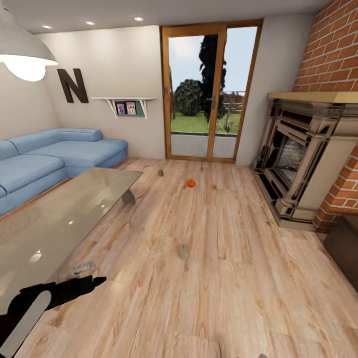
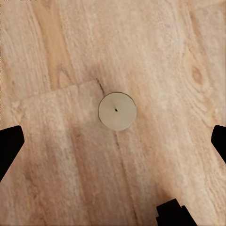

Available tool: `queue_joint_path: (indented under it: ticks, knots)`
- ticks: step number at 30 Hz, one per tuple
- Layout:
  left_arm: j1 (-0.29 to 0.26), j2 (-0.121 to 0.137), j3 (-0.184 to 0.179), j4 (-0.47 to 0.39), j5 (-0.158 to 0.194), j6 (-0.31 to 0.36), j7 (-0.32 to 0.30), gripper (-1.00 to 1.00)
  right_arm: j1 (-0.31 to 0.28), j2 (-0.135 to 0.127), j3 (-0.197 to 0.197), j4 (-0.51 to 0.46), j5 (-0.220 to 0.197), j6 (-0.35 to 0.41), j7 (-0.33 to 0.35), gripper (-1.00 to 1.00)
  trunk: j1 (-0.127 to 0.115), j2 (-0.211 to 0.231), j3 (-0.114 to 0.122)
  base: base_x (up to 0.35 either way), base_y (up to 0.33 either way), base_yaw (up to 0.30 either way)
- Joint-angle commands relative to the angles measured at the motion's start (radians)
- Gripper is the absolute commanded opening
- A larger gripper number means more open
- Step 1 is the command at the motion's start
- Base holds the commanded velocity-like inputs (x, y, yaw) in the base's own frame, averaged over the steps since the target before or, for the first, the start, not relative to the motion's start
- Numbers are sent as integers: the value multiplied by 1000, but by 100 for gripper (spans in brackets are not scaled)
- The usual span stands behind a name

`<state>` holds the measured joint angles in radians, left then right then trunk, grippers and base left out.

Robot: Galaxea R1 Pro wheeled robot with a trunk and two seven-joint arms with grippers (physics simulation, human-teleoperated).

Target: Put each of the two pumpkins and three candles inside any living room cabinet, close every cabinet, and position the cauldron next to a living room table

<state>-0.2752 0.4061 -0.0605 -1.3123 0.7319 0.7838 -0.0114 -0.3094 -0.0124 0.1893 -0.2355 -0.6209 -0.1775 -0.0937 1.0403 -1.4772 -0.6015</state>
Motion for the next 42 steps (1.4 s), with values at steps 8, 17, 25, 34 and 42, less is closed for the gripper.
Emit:
queue_joint_path:
  ticks: [8, 17, 25, 34, 42]
  knots:
    - [0, 21, 96, -75, -6, 201, -1, 100, -105, 86, 52, -8, -7, 174, -92, 100, 31, -57, -26, 0, 0, 0]
    - [-1, 53, 97, -84, -5, 210, -1, 100, -130, 109, 88, -9, -7, 203, -136, 100, 65, -120, -54, 0, 0, 0]
    - [0, 47, 83, -117, -38, 211, -1, 100, -131, 106, 157, -7, -8, 195, -139, 100, 96, -176, -79, 0, 0, 0]
    - [1, 41, 10, -167, -38, 212, -2, 100, -131, 102, 166, -7, -10, 170, -139, 100, 130, -239, -108, 0, 0, 0]
    - [2, 44, 18, -217, -25, 215, -6, 100, -131, 101, 167, 5, -13, 111, -139, 100, 161, -295, -133, 0, 0, 0]
